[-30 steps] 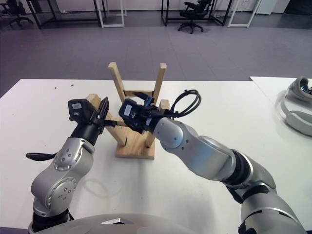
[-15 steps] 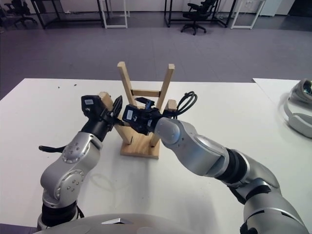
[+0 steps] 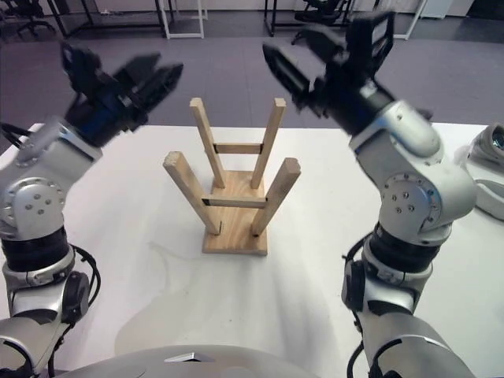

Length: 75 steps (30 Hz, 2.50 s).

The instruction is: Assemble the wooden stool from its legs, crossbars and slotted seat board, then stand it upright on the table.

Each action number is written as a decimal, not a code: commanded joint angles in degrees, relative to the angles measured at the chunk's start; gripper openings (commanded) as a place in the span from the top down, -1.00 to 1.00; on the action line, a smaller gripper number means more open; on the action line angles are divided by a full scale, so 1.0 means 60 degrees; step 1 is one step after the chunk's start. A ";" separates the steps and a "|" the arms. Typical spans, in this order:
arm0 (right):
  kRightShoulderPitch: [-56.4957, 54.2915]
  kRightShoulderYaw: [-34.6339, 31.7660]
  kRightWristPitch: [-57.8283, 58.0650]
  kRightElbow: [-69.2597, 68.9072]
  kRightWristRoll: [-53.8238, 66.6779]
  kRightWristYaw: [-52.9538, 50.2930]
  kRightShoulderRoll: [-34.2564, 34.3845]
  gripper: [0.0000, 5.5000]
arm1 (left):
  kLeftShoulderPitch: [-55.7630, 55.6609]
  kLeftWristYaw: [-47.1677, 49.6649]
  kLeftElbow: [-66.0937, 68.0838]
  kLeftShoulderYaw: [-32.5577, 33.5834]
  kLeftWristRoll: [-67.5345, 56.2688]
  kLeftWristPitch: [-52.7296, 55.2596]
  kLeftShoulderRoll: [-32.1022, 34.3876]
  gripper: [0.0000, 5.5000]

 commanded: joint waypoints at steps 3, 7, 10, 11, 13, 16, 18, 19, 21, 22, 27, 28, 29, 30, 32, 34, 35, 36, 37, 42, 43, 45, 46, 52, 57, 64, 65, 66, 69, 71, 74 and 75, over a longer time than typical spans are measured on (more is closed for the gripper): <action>0.2485 0.2381 -0.1187 0.0887 -0.1631 0.0457 -0.0367 -0.37 | 0.2801 -0.1359 0.1721 -0.2529 0.2515 -0.2618 -0.0382 -0.15; 0.1952 0.2080 -0.1710 0.0615 -0.1178 0.0275 -0.0122 -0.37 | 0.1774 -0.1001 0.1799 -0.1700 0.2173 -0.3080 -0.0322 -0.15; 0.1762 0.0925 -0.1844 0.0601 0.0110 0.0422 0.0112 -0.37 | 0.0760 -0.0656 0.0936 -0.0487 0.0731 -0.2502 -0.0109 -0.15; 0.1526 0.0414 -0.1983 0.1011 0.0376 0.0326 0.0130 -0.37 | 0.0461 -0.0538 0.0719 0.0054 0.0164 -0.2220 0.0051 -0.15; 0.1408 0.0178 -0.2327 0.1843 0.0218 0.0470 -0.0131 -0.37 | 0.0232 -0.0463 0.0560 0.0876 -0.0534 -0.1782 0.0381 -0.15; 0.2767 0.2730 -0.3892 0.3465 -0.2231 0.2318 -0.1196 -0.37 | 0.1311 -0.0752 0.0974 0.1547 -0.0346 -0.1688 0.0919 -0.15; 0.3485 0.3638 -0.3923 0.3112 -0.1998 0.3378 -0.1074 -0.37 | 0.2595 -0.1108 0.1130 0.1557 0.0243 -0.1879 0.1197 -0.15; 0.3738 0.4031 -0.3747 0.2511 -0.1713 0.3704 -0.0933 -0.37 | 0.3393 -0.1423 0.1174 0.1421 0.0682 -0.2046 0.1469 -0.15; 0.4098 0.4697 -0.3303 0.1317 -0.1272 0.3975 -0.0741 -0.37 | 0.4768 -0.2117 0.1259 0.1072 0.1553 -0.2353 0.2090 -0.15; 0.4243 0.4979 -0.3147 0.0812 -0.1233 0.3956 -0.0729 -0.37 | 0.5429 -0.2558 0.1326 0.0854 0.2029 -0.2531 0.2500 -0.15; 0.5657 0.3462 -0.2797 0.0178 -0.1057 0.4175 -0.2260 -0.37 | 0.7551 -0.4222 0.1114 0.0125 0.3735 -0.3154 0.4294 -0.15; 0.5974 0.3195 -0.2988 0.0512 -0.1267 0.4487 -0.2752 -0.37 | 0.7695 -0.4360 0.0890 0.0055 0.3742 -0.3044 0.4371 -0.15; 0.6175 0.3060 -0.3199 0.0896 -0.1488 0.4763 -0.3123 -0.37 | 0.7790 -0.4430 0.0684 -0.0097 0.3841 -0.2973 0.4412 -0.15; 0.6006 0.3027 -0.3559 0.1594 -0.1800 0.4892 -0.3255 -0.37 | 0.7848 -0.4448 0.0502 -0.0383 0.4072 -0.2990 0.4401 -0.15; 0.4720 0.3029 -0.4220 0.3599 -0.2332 0.4439 -0.2630 -0.37 | 0.7674 -0.4243 0.0521 -0.1050 0.4693 -0.3070 0.4222 -0.15; 0.3004 0.3570 -0.5394 0.6350 -0.3554 0.3669 -0.1763 -0.37 | 0.7384 -0.4091 0.0746 -0.1889 0.5450 -0.3170 0.4046 -0.15; 0.2330 0.3900 -0.5952 0.7564 -0.4111 0.3487 -0.1389 -0.37 | 0.7301 -0.4084 0.0830 -0.2182 0.5640 -0.3162 0.3966 -0.15; 0.1771 0.4242 -0.6513 0.8726 -0.4612 0.3408 -0.1021 -0.37 | 0.7197 -0.4031 0.0973 -0.2410 0.5853 -0.3188 0.3897 -0.15; 0.1279 0.4572 -0.7138 0.9860 -0.5059 0.3369 -0.0576 -0.37 | 0.6995 -0.3894 0.1291 -0.2603 0.6113 -0.3253 0.3850 -0.15; 0.0818 0.5145 -0.8793 1.1703 -0.5719 0.4347 0.0249 -0.37 | 0.5116 -0.2714 0.3263 -0.2748 0.6637 -0.3529 0.2703 -0.15; 0.1251 0.5028 -0.8845 1.1215 -0.5600 0.4552 0.0038 -0.37 | 0.4431 -0.2517 0.3933 -0.2697 0.6447 -0.3740 0.2012 -0.15; 0.2140 0.4707 -0.8815 1.0080 -0.5415 0.4500 -0.0342 -0.37 | 0.3543 -0.2489 0.4864 -0.2448 0.5803 -0.4180 0.0831 -0.15; 0.2632 0.4499 -0.8658 0.9341 -0.5408 0.4173 -0.0539 -0.37 | 0.3402 -0.2444 0.5094 -0.2289 0.5624 -0.4322 0.0498 -0.15; 0.5246 0.2843 -0.6626 0.5165 -0.5539 0.1021 -0.0616 -0.37 | 0.5324 -0.1276 0.4391 -0.0086 0.5903 -0.4834 0.1312 -0.15; 0.6765 0.3017 -0.5512 0.3182 -0.5598 0.0426 -0.0284 -0.37 | 0.7011 -0.0916 0.1930 -0.0807 0.5990 -0.3818 0.0813 -0.15; 0.6729 0.3769 -0.3539 0.0856 -0.4872 0.0477 0.0267 -0.37 | 0.6601 -0.0730 -0.0255 -0.2793 0.5627 -0.2080 -0.0468 -0.15; 0.6705 0.3848 -0.2997 0.0298 -0.4566 0.0492 0.0375 -0.37 | 0.6532 -0.0713 -0.0793 -0.2876 0.5398 -0.1720 -0.0539 -0.15; 0.6663 0.3896 -0.2480 -0.0202 -0.4287 0.0507 0.0463 -0.37 | 0.6488 -0.0705 -0.1262 -0.2882 0.5188 -0.1339 -0.0570 -0.15; 0.6176 0.3462 -0.0231 -0.2074 -0.3119 0.0589 0.0552 -0.37 | 0.6118 -0.0818 -0.2797 -0.2029 0.4041 0.0191 -0.0387 -0.15; 0.5658 0.2696 0.1146 -0.2978 -0.2316 0.0676 0.0499 -0.37 | 0.5794 -0.1026 -0.3473 -0.1313 0.3391 0.1028 -0.0163 -0.15; 0.4950 0.1334 0.2537 -0.3753 -0.1137 0.1083 0.0053 -0.37 | 0.5442 -0.1327 -0.4308 -0.0461 0.2393 0.1914 0.0263 -0.15; 0.4651 0.0869 0.2882 -0.3853 -0.0764 0.1219 -0.0118 -0.37 | 0.5325 -0.1360 -0.4572 -0.0234 0.2179 0.2150 0.0486 -0.15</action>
